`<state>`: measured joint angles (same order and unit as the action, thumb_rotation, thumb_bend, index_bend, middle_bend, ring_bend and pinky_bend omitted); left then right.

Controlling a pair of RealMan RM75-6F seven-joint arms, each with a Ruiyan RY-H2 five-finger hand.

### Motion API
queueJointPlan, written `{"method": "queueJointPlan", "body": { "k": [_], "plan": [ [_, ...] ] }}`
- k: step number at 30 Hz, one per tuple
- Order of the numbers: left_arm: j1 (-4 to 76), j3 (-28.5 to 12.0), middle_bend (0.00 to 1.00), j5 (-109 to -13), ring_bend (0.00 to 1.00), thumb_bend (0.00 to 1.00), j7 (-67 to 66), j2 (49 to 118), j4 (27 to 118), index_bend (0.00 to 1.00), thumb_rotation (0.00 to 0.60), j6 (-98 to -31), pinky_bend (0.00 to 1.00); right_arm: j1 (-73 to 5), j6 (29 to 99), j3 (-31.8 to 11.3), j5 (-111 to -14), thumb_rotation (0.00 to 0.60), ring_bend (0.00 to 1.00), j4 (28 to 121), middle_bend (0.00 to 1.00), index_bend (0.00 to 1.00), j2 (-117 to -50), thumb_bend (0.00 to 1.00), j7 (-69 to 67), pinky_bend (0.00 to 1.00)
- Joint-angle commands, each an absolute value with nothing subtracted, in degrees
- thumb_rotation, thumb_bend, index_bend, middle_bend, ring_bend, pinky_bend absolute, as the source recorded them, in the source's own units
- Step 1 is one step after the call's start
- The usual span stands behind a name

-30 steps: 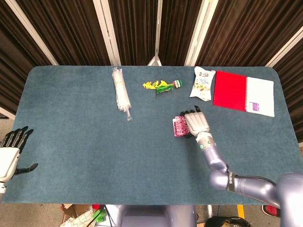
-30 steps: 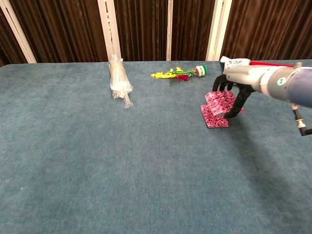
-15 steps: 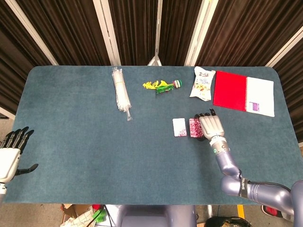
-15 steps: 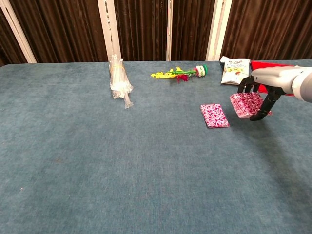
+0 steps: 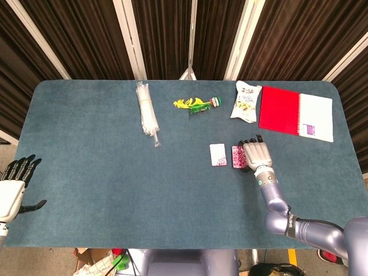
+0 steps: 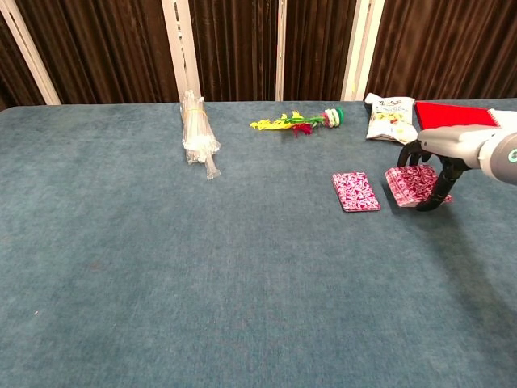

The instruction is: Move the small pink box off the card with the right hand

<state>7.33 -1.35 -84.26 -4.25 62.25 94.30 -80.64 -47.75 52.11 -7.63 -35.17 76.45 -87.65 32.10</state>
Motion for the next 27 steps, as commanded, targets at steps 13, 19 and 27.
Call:
{"method": "queueJointPlan", "body": {
  "k": [13, 19, 27],
  "plan": [
    [7.4, -1.4, 0.00, -83.9, 0.00, 0.00, -4.2, 62.1, 94.6, 0.00, 0.600, -80.3, 0.00, -47.8, 49.9, -7.3, -33.7, 0.600, 0.03, 74.2, 0.16, 0.08, -88.6, 0.23, 33.2, 0.00],
    [7.4, -1.4, 0.00, -83.9, 0.00, 0.00, -4.2, 62.1, 94.8, 0.00, 0.600, -80.4, 0.00, -47.9, 49.9, -7.2, -32.6, 0.600, 0.03, 74.4, 0.15, 0.10, -88.6, 0.23, 34.2, 0.00],
    [7.3, -1.4, 0.00, -83.9, 0.00, 0.00, -4.2, 62.1, 94.9, 0.00, 0.600, -80.5, 0.00, -47.3, 51.8, -7.5, -34.4, 0.600, 0.17, 74.2, 0.46, 0.50, -89.0, 0.23, 33.4, 0.00]
  ]
}}
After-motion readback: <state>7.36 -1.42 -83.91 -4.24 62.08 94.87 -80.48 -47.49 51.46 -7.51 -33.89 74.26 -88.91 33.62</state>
